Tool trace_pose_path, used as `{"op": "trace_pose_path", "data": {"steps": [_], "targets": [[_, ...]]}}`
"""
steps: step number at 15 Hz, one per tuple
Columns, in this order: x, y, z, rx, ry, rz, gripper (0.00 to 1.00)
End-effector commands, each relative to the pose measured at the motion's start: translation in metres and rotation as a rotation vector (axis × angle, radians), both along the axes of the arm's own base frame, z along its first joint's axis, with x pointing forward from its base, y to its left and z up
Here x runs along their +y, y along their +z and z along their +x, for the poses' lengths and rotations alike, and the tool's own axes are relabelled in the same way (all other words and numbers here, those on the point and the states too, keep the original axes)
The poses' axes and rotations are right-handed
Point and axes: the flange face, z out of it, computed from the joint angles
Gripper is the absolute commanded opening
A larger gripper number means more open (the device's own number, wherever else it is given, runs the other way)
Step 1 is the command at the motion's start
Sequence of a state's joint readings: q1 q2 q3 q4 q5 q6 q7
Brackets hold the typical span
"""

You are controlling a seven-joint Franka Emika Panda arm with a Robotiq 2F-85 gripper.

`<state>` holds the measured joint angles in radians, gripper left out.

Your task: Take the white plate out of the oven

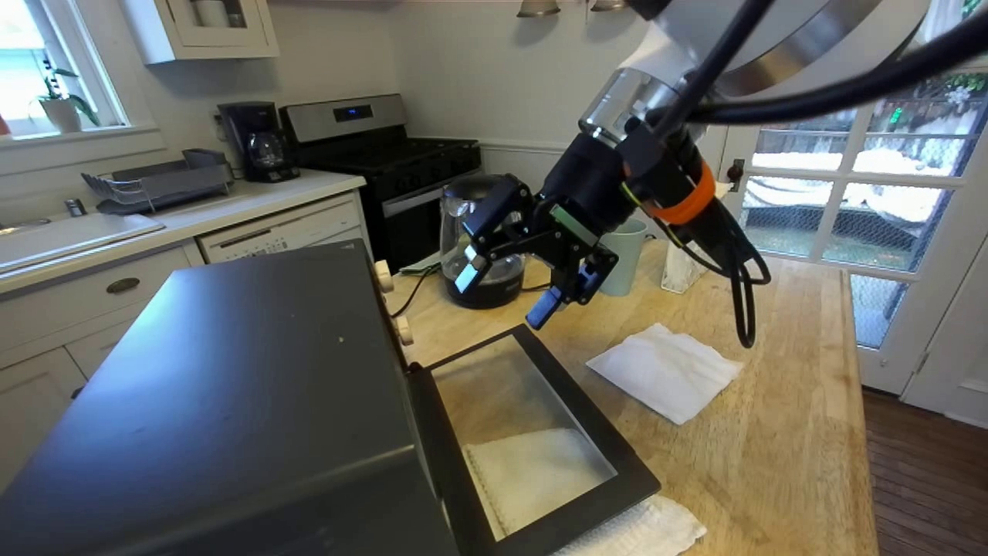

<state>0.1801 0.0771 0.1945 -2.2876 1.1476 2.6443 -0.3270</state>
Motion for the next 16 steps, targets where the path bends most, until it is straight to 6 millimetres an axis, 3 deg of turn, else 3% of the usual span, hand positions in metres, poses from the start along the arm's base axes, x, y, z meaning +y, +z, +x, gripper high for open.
{"op": "trace_pose_path", "data": {"steps": [1,6,13,14,16], "targets": [[0.001,-0.034,0.015,-0.008,0.009,0.108,1.00],[0.023,-0.070,0.030,0.005,0.047,0.206,1.00],[0.033,-0.094,0.066,0.022,0.021,0.224,0.57],[0.036,-0.097,0.070,0.029,0.015,0.229,0.42],[0.038,-0.102,0.077,0.029,0.007,0.234,0.32]]}}
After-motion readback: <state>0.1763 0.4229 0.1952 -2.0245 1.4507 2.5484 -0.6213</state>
